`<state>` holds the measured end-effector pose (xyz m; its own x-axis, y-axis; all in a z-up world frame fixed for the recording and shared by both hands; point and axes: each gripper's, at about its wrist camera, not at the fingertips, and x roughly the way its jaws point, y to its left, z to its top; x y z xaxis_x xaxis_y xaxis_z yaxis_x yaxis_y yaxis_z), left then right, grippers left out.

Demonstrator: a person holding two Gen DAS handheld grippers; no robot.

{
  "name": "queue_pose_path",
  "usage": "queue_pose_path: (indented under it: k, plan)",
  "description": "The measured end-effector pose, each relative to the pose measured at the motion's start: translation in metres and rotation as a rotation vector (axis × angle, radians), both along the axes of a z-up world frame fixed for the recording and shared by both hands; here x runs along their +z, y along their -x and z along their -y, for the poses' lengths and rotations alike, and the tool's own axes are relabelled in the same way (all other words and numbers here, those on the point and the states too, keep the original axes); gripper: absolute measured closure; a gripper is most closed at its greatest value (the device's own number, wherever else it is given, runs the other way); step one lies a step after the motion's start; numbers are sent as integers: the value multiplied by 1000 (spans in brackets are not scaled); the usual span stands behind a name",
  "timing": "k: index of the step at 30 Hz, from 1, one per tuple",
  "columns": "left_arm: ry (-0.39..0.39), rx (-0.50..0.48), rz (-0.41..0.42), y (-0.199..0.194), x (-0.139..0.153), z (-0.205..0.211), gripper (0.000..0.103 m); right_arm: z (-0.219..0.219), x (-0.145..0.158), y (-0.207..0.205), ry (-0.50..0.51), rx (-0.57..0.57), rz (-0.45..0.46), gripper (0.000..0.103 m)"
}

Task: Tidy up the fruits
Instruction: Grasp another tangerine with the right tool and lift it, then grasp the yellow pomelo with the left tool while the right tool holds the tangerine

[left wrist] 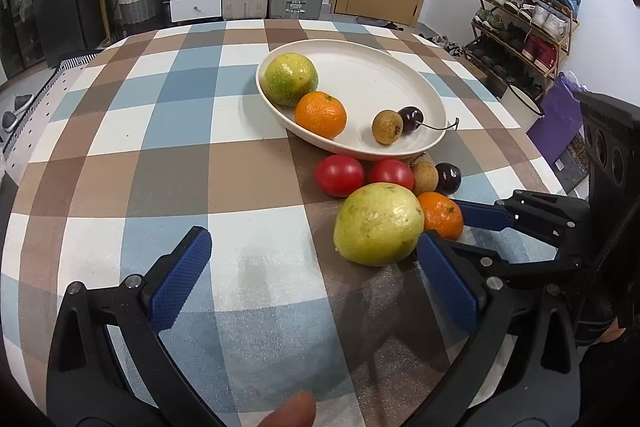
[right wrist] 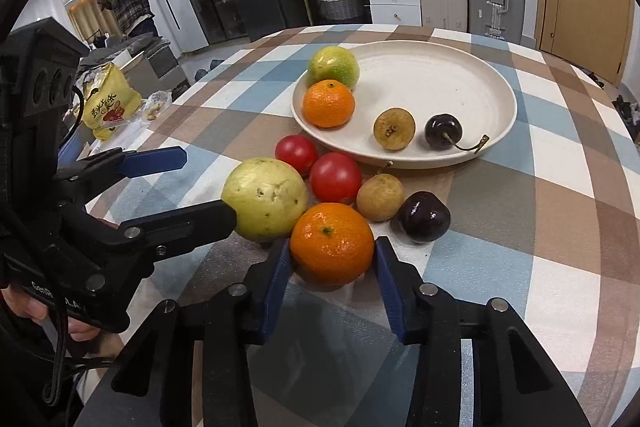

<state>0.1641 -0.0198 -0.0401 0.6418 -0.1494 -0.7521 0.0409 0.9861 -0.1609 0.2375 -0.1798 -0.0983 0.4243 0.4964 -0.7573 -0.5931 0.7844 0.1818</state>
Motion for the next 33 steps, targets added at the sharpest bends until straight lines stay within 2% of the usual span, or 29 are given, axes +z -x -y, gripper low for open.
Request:
queue_pose_path:
  k: [13, 24, 25, 29, 33]
  plan:
    - [28, -15, -13, -5, -3, 4, 0, 11, 4, 7, -18, -8, 17, 61]
    - [93, -30, -38, -15, -9, 10, 0, 38, 15, 13, -52, -81, 30, 61]
    - [94, -35, -39, -16, -10, 12, 1, 40, 16, 13, -55, -85, 31, 61]
    - [96, -49, -48, -20, -12, 17, 17, 42, 17, 13, -54, -86, 34, 61]
    - [114, -76, -47, -21, -12, 21, 26, 42, 18, 13, -55, -83, 37, 61]
